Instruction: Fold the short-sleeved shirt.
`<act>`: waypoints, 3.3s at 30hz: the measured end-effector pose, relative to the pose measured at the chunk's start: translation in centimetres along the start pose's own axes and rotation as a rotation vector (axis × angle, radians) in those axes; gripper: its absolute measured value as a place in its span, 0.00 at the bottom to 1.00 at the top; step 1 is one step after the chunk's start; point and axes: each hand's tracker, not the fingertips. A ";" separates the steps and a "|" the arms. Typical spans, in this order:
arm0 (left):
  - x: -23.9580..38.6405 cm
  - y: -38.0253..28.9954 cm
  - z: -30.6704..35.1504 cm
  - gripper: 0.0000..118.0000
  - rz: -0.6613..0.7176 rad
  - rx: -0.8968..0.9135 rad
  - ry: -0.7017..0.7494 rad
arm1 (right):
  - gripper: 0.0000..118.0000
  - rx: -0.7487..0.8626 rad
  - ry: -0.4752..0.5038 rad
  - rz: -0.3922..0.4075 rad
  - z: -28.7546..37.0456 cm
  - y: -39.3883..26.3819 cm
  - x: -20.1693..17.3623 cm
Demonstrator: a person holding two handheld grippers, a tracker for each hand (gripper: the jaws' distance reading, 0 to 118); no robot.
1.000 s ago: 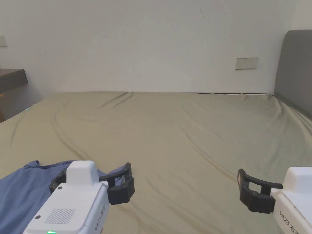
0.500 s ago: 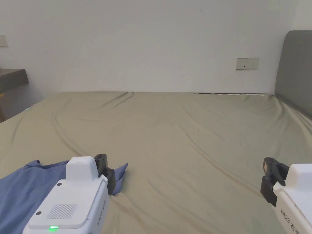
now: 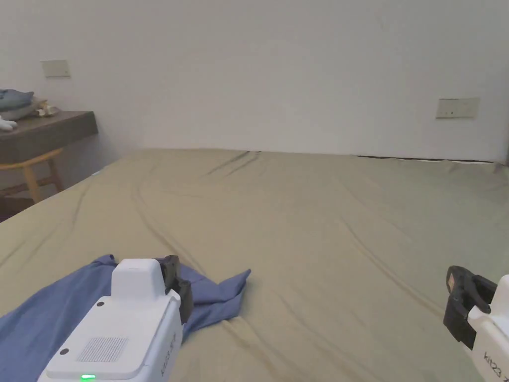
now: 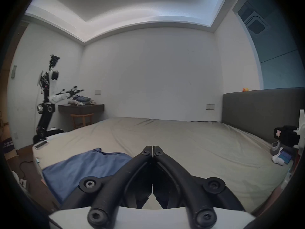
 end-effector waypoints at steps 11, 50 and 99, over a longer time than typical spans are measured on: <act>-14.4 3.1 5.2 0.00 0.157 0.022 0.386 | 0.00 0.052 0.429 0.051 -5.4 2.1 -16.3; -15.5 -13.7 -34.5 0.00 0.010 -0.697 0.115 | 0.00 -0.258 0.352 0.070 -18.0 -8.0 -13.7; 50.3 -8.2 -19.9 0.83 -0.240 -0.659 -0.865 | 0.00 -0.096 -0.186 0.047 10.3 0.6 15.8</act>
